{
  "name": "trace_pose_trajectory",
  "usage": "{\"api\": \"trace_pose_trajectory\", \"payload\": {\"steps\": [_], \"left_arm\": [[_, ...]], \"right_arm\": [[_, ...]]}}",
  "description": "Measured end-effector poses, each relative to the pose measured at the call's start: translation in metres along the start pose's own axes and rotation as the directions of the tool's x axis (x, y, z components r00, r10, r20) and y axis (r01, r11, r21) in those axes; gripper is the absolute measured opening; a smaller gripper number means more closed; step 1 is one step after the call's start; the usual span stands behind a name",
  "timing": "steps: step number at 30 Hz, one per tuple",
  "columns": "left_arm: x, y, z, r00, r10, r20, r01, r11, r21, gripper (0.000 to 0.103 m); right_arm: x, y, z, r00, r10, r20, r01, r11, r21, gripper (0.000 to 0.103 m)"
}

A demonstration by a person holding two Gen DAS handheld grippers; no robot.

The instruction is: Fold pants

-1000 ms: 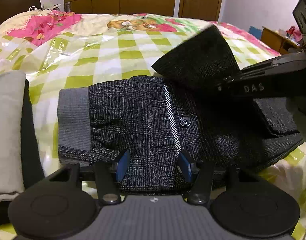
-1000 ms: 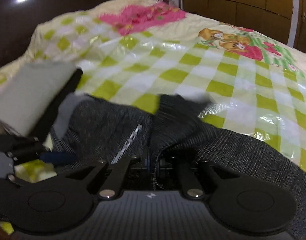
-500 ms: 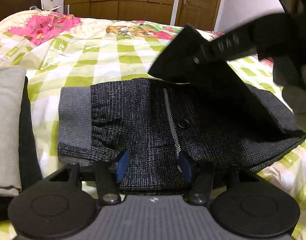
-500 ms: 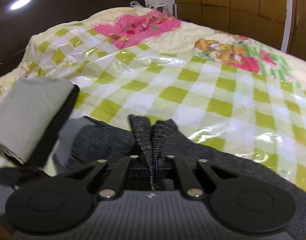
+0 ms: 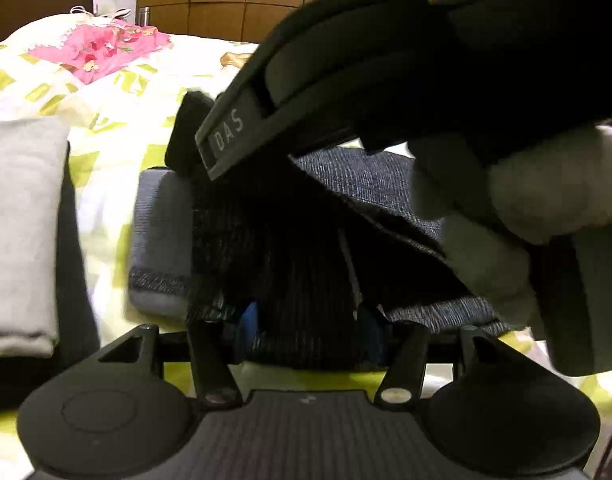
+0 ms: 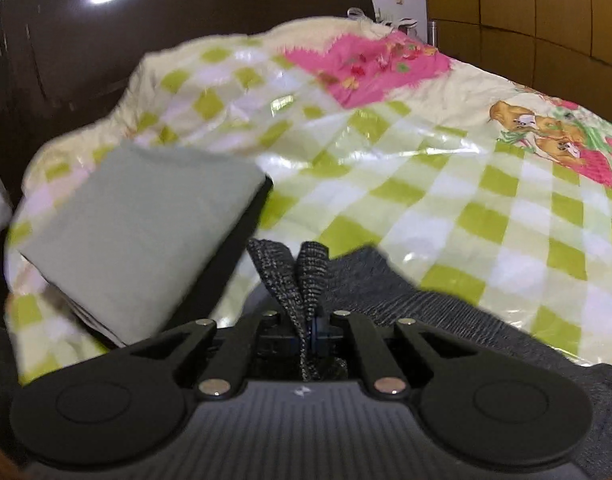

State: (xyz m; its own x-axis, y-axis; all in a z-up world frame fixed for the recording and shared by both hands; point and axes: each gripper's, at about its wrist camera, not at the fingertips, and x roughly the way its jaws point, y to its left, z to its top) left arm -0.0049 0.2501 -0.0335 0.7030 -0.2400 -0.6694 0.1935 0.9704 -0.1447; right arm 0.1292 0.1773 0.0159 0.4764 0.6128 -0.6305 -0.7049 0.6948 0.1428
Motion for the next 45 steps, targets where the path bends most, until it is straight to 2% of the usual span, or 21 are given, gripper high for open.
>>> {"api": "trace_pose_trajectory", "payload": {"steps": [2, 6, 9, 12, 14, 17, 20, 25, 29, 33, 36, 38, 41, 44, 45], "left_arm": [[-0.004, 0.002, -0.004, 1.000, 0.002, 0.003, -0.002, 1.000, -0.016, 0.066], [-0.003, 0.003, -0.006, 1.000, 0.009, 0.000, -0.009, 1.000, -0.029, 0.066], [0.002, 0.001, -0.004, 1.000, 0.015, -0.011, -0.015, 1.000, -0.026, 0.066], [0.004, 0.000, 0.001, 1.000, 0.015, -0.014, -0.015, 0.999, -0.031, 0.066], [0.004, -0.002, 0.001, 1.000, 0.018, -0.015, -0.018, 1.000, -0.026, 0.066], [0.001, -0.001, 0.000, 0.999, 0.023, -0.022, -0.024, 0.999, -0.025, 0.066], [-0.008, -0.003, -0.003, 0.999, 0.040, -0.032, -0.041, 0.999, -0.021, 0.066], [-0.032, -0.006, -0.007, 0.995, 0.087, -0.054, -0.087, 0.996, -0.012, 0.065], [-0.055, -0.009, 0.000, 0.990, 0.133, -0.039, -0.132, 0.991, 0.027, 0.065], [-0.067, -0.012, 0.028, 0.987, 0.149, 0.056, -0.152, 0.987, 0.059, 0.065], [-0.048, -0.026, 0.052, 0.986, 0.120, 0.113, -0.131, 0.987, 0.091, 0.066], [-0.023, -0.042, 0.063, 0.990, 0.088, 0.114, -0.102, 0.988, 0.120, 0.065], [0.016, -0.069, 0.071, 0.997, 0.036, 0.065, -0.046, 0.985, 0.168, 0.065], [0.058, -0.088, 0.063, 0.996, 0.049, -0.069, -0.031, 0.971, 0.237, 0.066], [0.064, -0.094, 0.058, 0.994, 0.069, -0.082, -0.046, 0.964, 0.261, 0.066]], "right_arm": [[0.007, -0.002, -0.003, 1.000, 0.026, -0.013, -0.026, 0.999, 0.044, 0.009], [0.000, -0.006, -0.004, 0.999, 0.034, 0.018, -0.035, 0.997, 0.062, 0.006], [-0.024, -0.009, 0.002, 0.993, 0.020, 0.116, -0.029, 0.997, 0.075, 0.006], [-0.036, -0.010, 0.012, 0.986, 0.039, 0.163, -0.051, 0.996, 0.068, 0.006], [-0.027, -0.002, 0.012, 0.989, 0.047, 0.140, -0.049, 0.999, 0.012, 0.006], [0.000, 0.006, -0.001, 0.995, 0.096, 0.036, -0.096, 0.995, -0.011, 0.008], [0.013, 0.003, -0.009, 0.990, 0.140, -0.014, -0.140, 0.990, 0.018, 0.020], [0.000, -0.008, -0.005, 0.963, 0.270, -0.020, -0.269, 0.961, 0.059, 0.038], [-0.029, -0.021, -0.002, 0.933, 0.359, 0.021, -0.360, 0.928, 0.094, 0.039], [-0.070, -0.051, -0.013, 0.959, 0.278, 0.051, -0.282, 0.953, 0.114, 0.041], [-0.103, -0.092, -0.034, 0.990, 0.132, 0.054, -0.140, 0.972, 0.186, 0.043], [-0.123, -0.126, -0.053, 1.000, 0.013, 0.027, -0.020, 0.968, 0.251, 0.043], [-0.151, -0.171, -0.085, 0.990, -0.139, -0.028, 0.140, 0.925, 0.353, 0.043], [-0.173, -0.212, -0.120, 0.976, -0.202, -0.081, 0.216, 0.848, 0.484, 0.044], [-0.177, -0.222, -0.132, 0.974, -0.204, -0.098, 0.225, 0.823, 0.521, 0.044]]}}
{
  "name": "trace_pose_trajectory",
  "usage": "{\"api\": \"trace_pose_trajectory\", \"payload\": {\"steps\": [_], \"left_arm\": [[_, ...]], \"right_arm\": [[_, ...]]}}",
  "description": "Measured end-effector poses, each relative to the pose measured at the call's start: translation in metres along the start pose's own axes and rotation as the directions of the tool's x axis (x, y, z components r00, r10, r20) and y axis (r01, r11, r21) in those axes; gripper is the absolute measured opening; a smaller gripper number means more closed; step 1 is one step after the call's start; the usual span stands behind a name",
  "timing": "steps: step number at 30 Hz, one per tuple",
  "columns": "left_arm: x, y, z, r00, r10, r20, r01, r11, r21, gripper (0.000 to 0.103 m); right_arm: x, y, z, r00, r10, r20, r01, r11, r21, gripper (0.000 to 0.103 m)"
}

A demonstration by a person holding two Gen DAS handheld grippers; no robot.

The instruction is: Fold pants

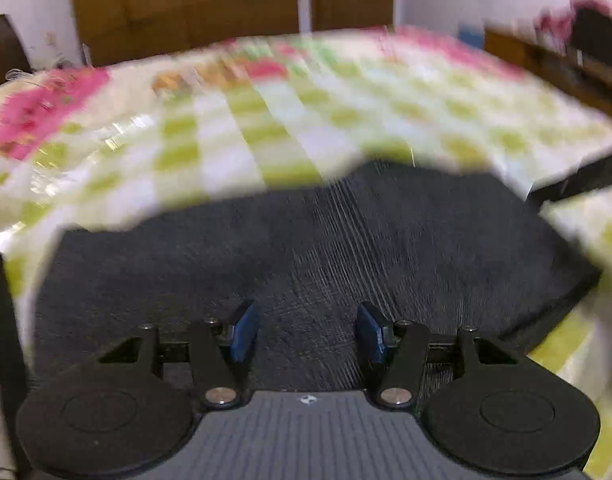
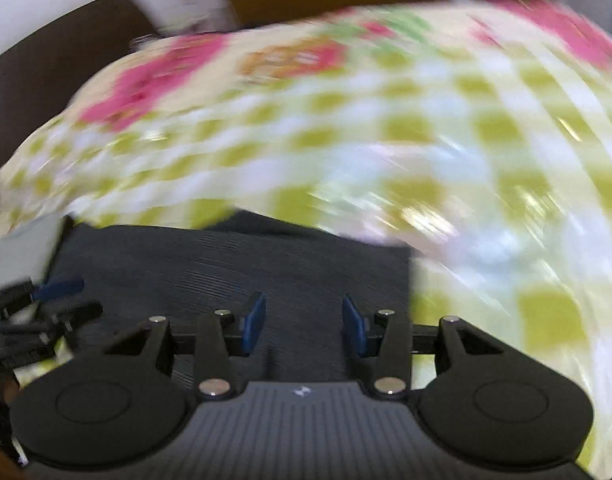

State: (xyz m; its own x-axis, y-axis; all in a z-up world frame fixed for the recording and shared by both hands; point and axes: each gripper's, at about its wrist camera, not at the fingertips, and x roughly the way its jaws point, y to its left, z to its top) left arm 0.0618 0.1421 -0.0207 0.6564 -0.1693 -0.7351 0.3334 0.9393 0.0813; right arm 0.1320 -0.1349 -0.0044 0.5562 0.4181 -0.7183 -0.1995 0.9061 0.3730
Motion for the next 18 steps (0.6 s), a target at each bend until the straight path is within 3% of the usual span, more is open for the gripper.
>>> {"api": "trace_pose_trajectory", "payload": {"steps": [2, 4, 9, 18], "left_arm": [[0.001, -0.011, 0.000, 1.000, 0.028, -0.010, -0.028, 0.998, 0.053, 0.067], [-0.001, -0.013, 0.007, 1.000, -0.001, -0.021, 0.002, 0.999, 0.039, 0.067], [0.000, -0.027, 0.020, 1.000, -0.025, -0.011, 0.025, 0.998, 0.049, 0.067], [0.015, -0.066, 0.026, 0.993, -0.108, -0.037, 0.110, 0.992, 0.066, 0.067]], "right_arm": [[-0.001, -0.026, -0.009, 0.999, -0.043, -0.018, 0.044, 0.997, 0.068, 0.045], [-0.002, -0.042, -0.016, 0.999, -0.039, -0.026, 0.042, 0.993, 0.108, 0.045], [0.013, -0.063, -0.023, 0.992, 0.113, -0.051, -0.101, 0.976, 0.192, 0.045], [0.023, -0.080, -0.021, 0.959, 0.271, -0.085, -0.245, 0.940, 0.237, 0.047]]}}
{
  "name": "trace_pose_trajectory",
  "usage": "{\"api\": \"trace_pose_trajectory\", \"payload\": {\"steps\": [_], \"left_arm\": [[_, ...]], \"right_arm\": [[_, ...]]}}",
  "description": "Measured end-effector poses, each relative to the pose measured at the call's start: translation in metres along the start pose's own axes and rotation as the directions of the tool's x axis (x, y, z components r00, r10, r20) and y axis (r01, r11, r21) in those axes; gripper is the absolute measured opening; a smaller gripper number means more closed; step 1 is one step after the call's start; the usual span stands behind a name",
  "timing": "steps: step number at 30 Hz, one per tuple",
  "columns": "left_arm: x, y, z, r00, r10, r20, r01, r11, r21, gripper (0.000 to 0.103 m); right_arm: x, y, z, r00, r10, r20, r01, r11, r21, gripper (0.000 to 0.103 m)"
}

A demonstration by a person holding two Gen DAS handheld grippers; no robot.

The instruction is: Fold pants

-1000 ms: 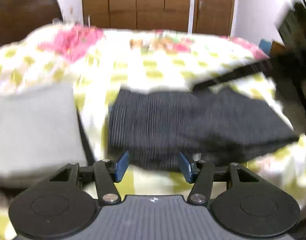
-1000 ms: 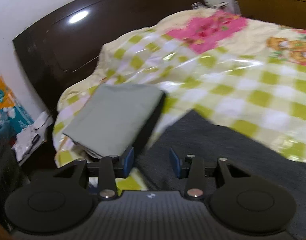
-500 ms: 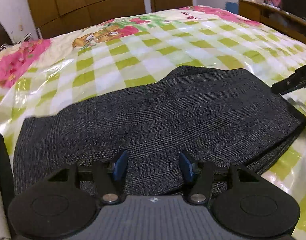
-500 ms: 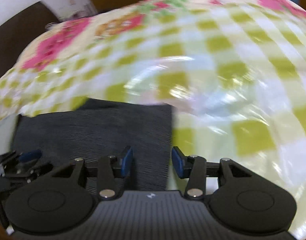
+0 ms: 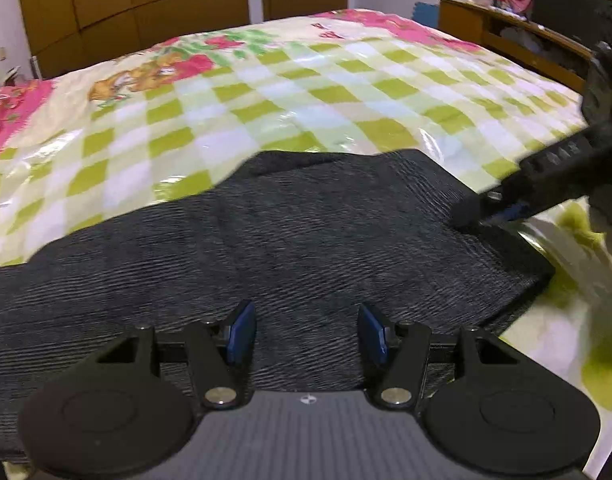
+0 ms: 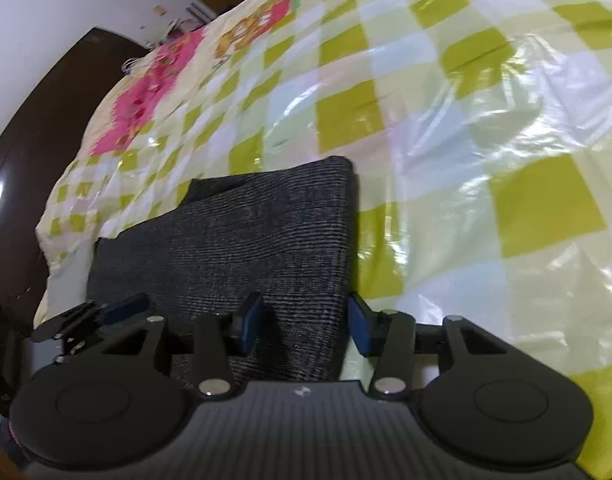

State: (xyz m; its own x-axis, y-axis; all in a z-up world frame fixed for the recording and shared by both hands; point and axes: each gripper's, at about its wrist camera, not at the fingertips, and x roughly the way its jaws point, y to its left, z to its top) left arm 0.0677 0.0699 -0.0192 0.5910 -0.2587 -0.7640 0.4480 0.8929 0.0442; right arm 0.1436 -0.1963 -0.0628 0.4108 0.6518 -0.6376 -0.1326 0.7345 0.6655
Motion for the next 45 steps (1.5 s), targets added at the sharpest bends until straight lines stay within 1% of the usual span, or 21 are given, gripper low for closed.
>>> {"api": "trace_pose_trajectory", "payload": {"steps": [1, 2, 3, 4, 5, 6, 7, 8, 12, 14, 16, 18, 20, 23, 26, 28, 31, 35, 37, 41, 45], "left_arm": [[0.001, -0.004, 0.001, 1.000, -0.003, -0.001, 0.003, 1.000, 0.005, 0.067], [0.002, -0.007, 0.002, 1.000, -0.006, -0.004, 0.006, 1.000, 0.010, 0.067], [0.003, -0.009, 0.004, 1.000, -0.009, -0.007, 0.009, 1.000, 0.012, 0.067], [0.005, -0.012, 0.005, 1.000, -0.011, -0.014, 0.012, 1.000, 0.018, 0.067], [0.006, -0.015, 0.006, 1.000, -0.012, -0.022, 0.012, 1.000, 0.027, 0.067], [0.007, -0.019, 0.007, 1.000, -0.011, -0.029, 0.012, 0.999, 0.036, 0.067], [0.009, -0.023, 0.009, 0.999, -0.012, -0.036, 0.013, 0.999, 0.046, 0.067], [0.010, -0.028, 0.011, 0.999, -0.018, -0.039, 0.020, 0.998, 0.055, 0.067], [0.016, -0.055, 0.025, 0.998, -0.058, -0.035, 0.062, 0.992, 0.108, 0.067], [0.023, -0.071, 0.033, 0.995, -0.092, -0.031, 0.095, 0.987, 0.130, 0.067], [0.032, -0.091, 0.042, 0.989, -0.143, -0.031, 0.146, 0.977, 0.153, 0.068], [0.039, -0.111, 0.050, 0.982, -0.186, -0.030, 0.188, 0.966, 0.179, 0.068], [0.043, -0.129, 0.057, 0.975, -0.220, -0.025, 0.220, 0.953, 0.210, 0.068], [0.044, -0.146, 0.065, 0.969, -0.246, -0.023, 0.245, 0.940, 0.237, 0.068], [0.044, -0.147, 0.069, 0.974, -0.225, -0.021, 0.223, 0.943, 0.247, 0.068], [0.042, -0.142, 0.069, 0.979, -0.202, -0.016, 0.199, 0.949, 0.242, 0.068], [0.037, -0.131, 0.067, 0.989, -0.149, -0.002, 0.145, 0.961, 0.237, 0.068], [0.039, -0.114, 0.061, 0.996, -0.086, -0.006, 0.085, 0.974, 0.211, 0.068], [0.042, -0.106, 0.055, 0.998, -0.059, -0.018, 0.062, 0.979, 0.192, 0.069], [0.046, -0.097, 0.049, 0.998, -0.064, -0.015, 0.066, 0.985, 0.160, 0.071], [0.044, -0.101, 0.049, 0.999, -0.054, -0.007, 0.054, 0.981, 0.185, 0.071]], "right_arm": [[0.004, 0.000, 0.001, 1.000, 0.019, -0.003, -0.019, 1.000, 0.007, 0.047], [0.009, -0.001, 0.003, 0.999, 0.045, -0.008, -0.045, 0.999, 0.024, 0.044], [0.013, -0.002, 0.004, 0.998, 0.060, -0.007, -0.060, 0.998, 0.038, 0.038], [0.015, -0.002, 0.005, 0.998, 0.065, -0.004, -0.065, 0.997, 0.040, 0.023], [0.017, 0.000, 0.005, 0.998, 0.059, -0.001, -0.059, 0.998, 0.036, 0.019], [0.017, 0.004, 0.005, 0.999, 0.047, -0.001, -0.047, 0.999, 0.011, 0.016], [0.014, 0.011, 0.004, 1.000, 0.024, 0.006, -0.023, 0.999, -0.041, 0.009], [0.009, 0.021, 0.003, 1.000, -0.008, 0.020, 0.010, 0.995, -0.100, 0.008], [-0.009, 0.033, 0.002, 0.997, -0.052, 0.048, 0.061, 0.978, -0.198, 0.006], [-0.020, 0.029, 0.003, 0.995, -0.073, 0.068, 0.085, 0.975, -0.206, 0.006], [-0.034, 0.018, 0.004, 0.990, -0.102, 0.093, 0.119, 0.974, -0.192, 0.006], [-0.053, 0.004, 0.005, 0.981, -0.152, 0.119, 0.172, 0.969, -0.179, 0.006], [-0.071, -0.009, 0.005, 0.966, -0.218, 0.139, 0.240, 0.956, -0.169, 0.006], [-0.096, -0.024, 0.004, 0.943, -0.295, 0.156, 0.317, 0.937, -0.148, 0.006], [-0.113, -0.032, 0.002, 0.919, -0.354, 0.172, 0.379, 0.914, -0.144, 0.006], [-0.120, -0.037, 0.000, 0.911, -0.372, 0.179, 0.398, 0.907, -0.140, 0.006], [-0.124, -0.038, -0.003, 0.904, -0.382, 0.190, 0.412, 0.899, -0.151, 0.006], [-0.119, -0.027, -0.006, 0.884, -0.416, 0.212, 0.454, 0.872, -0.181, 0.006], [-0.119, -0.022, -0.005, 0.880, -0.423, 0.219, 0.463, 0.865, -0.192, 0.006], [-0.118, -0.015, -0.004, 0.873, -0.432, 0.225, 0.476, 0.853, -0.211, 0.006], [-0.116, -0.006, -0.004, 0.863, -0.450, 0.228, 0.497, 0.836, -0.231, 0.006]]}}
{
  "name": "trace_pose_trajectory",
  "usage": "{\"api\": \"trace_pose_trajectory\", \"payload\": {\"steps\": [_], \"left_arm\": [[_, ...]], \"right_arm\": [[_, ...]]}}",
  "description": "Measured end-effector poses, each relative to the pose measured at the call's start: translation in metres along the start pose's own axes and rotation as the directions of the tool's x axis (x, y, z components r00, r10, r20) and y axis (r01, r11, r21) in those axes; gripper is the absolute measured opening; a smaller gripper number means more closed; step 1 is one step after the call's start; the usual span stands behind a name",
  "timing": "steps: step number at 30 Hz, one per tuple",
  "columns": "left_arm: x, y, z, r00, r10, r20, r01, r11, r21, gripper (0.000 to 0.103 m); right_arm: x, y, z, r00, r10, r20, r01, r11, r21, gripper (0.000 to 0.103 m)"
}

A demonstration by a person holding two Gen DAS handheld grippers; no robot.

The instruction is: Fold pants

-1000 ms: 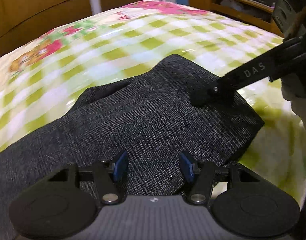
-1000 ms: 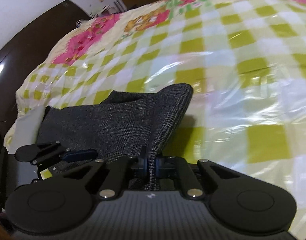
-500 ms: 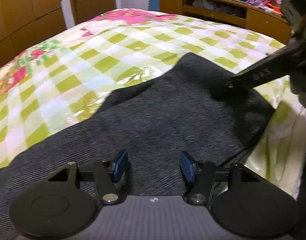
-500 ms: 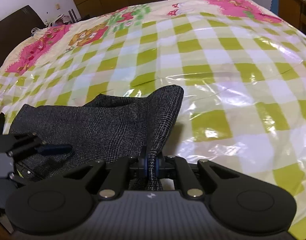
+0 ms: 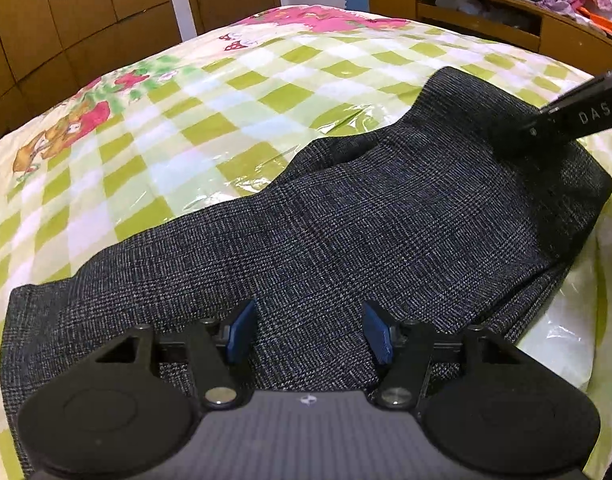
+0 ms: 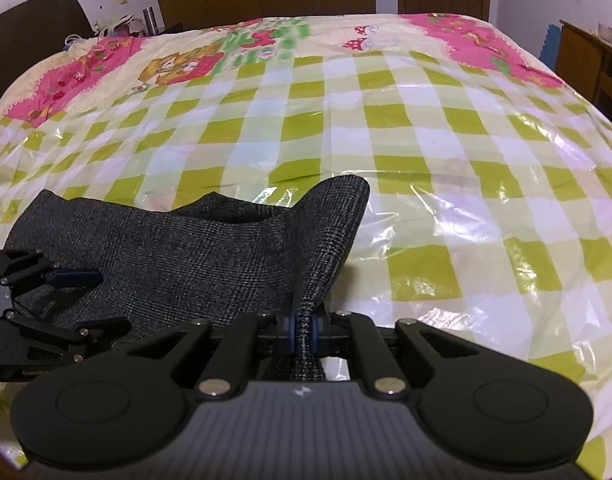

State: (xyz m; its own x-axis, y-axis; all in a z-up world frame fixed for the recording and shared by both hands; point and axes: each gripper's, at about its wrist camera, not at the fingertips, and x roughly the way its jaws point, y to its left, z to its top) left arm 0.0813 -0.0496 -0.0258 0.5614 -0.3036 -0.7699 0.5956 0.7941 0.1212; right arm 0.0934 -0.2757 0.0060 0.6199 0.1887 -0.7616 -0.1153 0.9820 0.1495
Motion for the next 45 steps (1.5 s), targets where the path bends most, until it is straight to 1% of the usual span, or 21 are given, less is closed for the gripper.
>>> {"api": "trace_pose_trajectory", "payload": {"steps": [13, 18, 26, 31, 34, 38, 40, 45], "left_arm": [[-0.017, 0.005, -0.010, 1.000, -0.002, 0.026, 0.002, 1.000, -0.009, 0.070], [-0.022, 0.016, -0.017, 0.999, 0.008, 0.035, -0.006, 0.999, -0.041, 0.070], [-0.039, 0.037, -0.031, 0.996, 0.039, 0.076, -0.031, 0.994, -0.105, 0.070], [-0.047, 0.055, -0.047, 0.993, 0.084, 0.088, -0.072, 0.988, -0.134, 0.070], [-0.050, 0.068, -0.056, 0.993, 0.069, 0.094, -0.052, 0.985, -0.165, 0.070], [-0.051, 0.068, -0.068, 0.993, 0.058, 0.102, -0.040, 0.985, -0.167, 0.070], [-0.050, 0.068, -0.070, 0.992, 0.057, 0.110, -0.037, 0.984, -0.174, 0.070], [-0.052, 0.076, -0.074, 0.991, 0.026, 0.132, 0.004, 0.975, -0.224, 0.070]], "right_arm": [[-0.007, 0.019, 0.009, 1.000, -0.026, 0.001, 0.026, 0.998, -0.048, 0.006], [-0.004, 0.030, 0.013, 0.999, -0.043, -0.010, 0.042, 0.996, -0.077, 0.006], [-0.002, 0.052, 0.018, 0.998, -0.067, -0.021, 0.064, 0.991, -0.120, 0.007], [-0.003, 0.063, 0.023, 0.996, -0.083, -0.030, 0.078, 0.987, -0.140, 0.007], [-0.005, 0.068, 0.029, 0.995, -0.090, -0.035, 0.084, 0.987, -0.136, 0.007], [-0.012, 0.083, 0.041, 0.995, -0.094, -0.016, 0.091, 0.985, -0.149, 0.007], [-0.016, 0.094, 0.047, 0.996, -0.087, -0.008, 0.084, 0.982, -0.167, 0.007], [-0.016, 0.140, 0.059, 0.999, -0.050, -0.002, 0.048, 0.970, -0.240, 0.007]]}}
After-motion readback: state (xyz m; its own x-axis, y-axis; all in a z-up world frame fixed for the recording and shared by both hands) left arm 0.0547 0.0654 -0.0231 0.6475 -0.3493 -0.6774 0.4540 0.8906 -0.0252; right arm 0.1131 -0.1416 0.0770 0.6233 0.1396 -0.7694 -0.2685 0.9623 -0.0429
